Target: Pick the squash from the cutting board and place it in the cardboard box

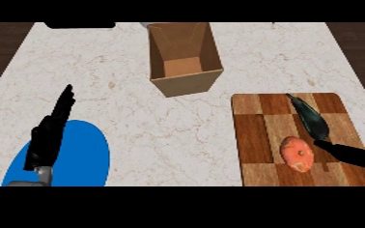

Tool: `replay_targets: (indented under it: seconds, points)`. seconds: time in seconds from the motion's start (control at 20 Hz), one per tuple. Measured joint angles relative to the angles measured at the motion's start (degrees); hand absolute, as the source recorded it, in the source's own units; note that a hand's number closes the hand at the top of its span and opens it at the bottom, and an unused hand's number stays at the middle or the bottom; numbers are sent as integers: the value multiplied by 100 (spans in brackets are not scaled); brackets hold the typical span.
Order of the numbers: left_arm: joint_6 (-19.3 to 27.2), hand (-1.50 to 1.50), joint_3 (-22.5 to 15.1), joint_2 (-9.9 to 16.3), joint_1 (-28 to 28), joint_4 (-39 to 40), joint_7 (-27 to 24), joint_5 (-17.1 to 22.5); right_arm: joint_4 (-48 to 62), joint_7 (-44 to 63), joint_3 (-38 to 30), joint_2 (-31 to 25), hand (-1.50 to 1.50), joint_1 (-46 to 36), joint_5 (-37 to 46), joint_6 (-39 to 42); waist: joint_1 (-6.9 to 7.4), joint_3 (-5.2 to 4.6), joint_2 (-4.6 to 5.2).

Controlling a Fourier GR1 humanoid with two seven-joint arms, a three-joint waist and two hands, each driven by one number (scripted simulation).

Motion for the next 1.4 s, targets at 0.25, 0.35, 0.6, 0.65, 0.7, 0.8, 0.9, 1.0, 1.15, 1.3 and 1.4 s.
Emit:
replay_targets:
  seconds: [0.25, 0.35, 0.6, 0.65, 0.7, 0.8, 0.9, 1.0, 1.15, 1.3, 1.4]
  points:
    - [-50, 0, -19, 36, 15, -97, 97, -34, -368, 867, 224, -1092, -150, 426, 501, 754, 21, -9, 1]
    - [-29, 0, -47, 9, -8, -123, 145, -70, -554, 1250, 366, -1497, -150, 553, 617, 1164, 28, -12, 2]
    - [-26, 0, -86, -74, -22, -56, 111, -140, -1176, 2500, 867, -1994, -150, 542, 775, 1985, 77, -8, 13]
    - [-58, 0, -66, -73, -15, -31, 86, -133, -1350, 2704, 932, -2018, -150, 586, 789, 2099, 71, -7, 12]
    - [-107, 0, -28, -46, -36, -41, 130, -104, -1532, 3016, 1032, -2007, -150, 537, 799, 2196, 77, -5, 12]
    - [-84, 0, -27, -115, -39, -16, 120, -164, -1717, 3409, 1231, -1880, -150, 517, 962, 2288, 80, -2, 11]
    - [-129, 0, -15, -133, 28, -91, 111, -190, -1930, 3904, 1302, -1806, -150, 394, 1015, 2465, 86, 2, 12]
    - [-145, 0, 30, -147, -36, -135, 225, -240, -2141, 4292, 1386, -1639, -150, 371, 1157, 2523, 80, 4, 11]
    - [-172, 0, 70, -222, 34, -266, 273, -338, -2103, 4488, 1440, -1343, -150, 344, 1458, 2626, 82, 6, 10]
    - [-277, 0, 160, -277, -64, -131, 275, -376, -1992, 4660, 1529, -1063, -150, 265, 1788, 2721, 79, 8, 12]
    - [-330, 0, 208, -311, -13, -242, 330, -412, -1915, 4679, 1442, -959, -150, 255, 1900, 2874, 80, 9, 12]
